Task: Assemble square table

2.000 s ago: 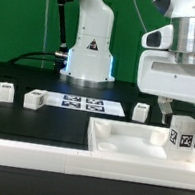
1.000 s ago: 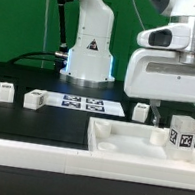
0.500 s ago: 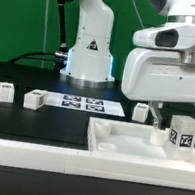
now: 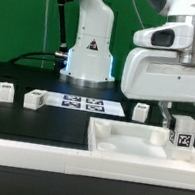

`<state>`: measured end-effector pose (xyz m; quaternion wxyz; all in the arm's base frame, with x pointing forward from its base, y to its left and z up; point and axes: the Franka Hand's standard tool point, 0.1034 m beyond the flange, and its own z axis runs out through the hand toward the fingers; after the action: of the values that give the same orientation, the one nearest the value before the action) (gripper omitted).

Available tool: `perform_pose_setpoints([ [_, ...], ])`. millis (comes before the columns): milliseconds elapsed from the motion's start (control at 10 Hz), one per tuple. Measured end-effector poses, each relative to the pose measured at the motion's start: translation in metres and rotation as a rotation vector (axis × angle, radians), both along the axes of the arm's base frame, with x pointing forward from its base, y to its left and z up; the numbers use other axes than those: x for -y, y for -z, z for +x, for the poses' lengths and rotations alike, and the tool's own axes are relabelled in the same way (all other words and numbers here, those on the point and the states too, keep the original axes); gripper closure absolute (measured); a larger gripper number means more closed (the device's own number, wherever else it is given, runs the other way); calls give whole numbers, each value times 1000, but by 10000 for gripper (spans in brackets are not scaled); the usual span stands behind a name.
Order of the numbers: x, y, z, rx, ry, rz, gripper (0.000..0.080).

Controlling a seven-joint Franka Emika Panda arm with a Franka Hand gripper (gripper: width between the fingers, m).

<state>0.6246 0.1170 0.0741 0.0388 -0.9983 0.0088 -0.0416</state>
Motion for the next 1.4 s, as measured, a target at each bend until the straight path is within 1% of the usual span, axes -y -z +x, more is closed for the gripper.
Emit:
perform_pose_setpoints([
  [400,0,-1,0,-16,296,26,511],
  [600,7,1,-2,-30,447,30,506],
  [900,13,1,-2,-36,575,25,504],
  [1100,13,2,-3,-39,586,24,501],
  [1200,13,2,-3,-36,574,23,318],
  [1300,13,-1,-4,-24,539,23,207],
  [1400,15,-6,-10,-19,509,23,207],
])
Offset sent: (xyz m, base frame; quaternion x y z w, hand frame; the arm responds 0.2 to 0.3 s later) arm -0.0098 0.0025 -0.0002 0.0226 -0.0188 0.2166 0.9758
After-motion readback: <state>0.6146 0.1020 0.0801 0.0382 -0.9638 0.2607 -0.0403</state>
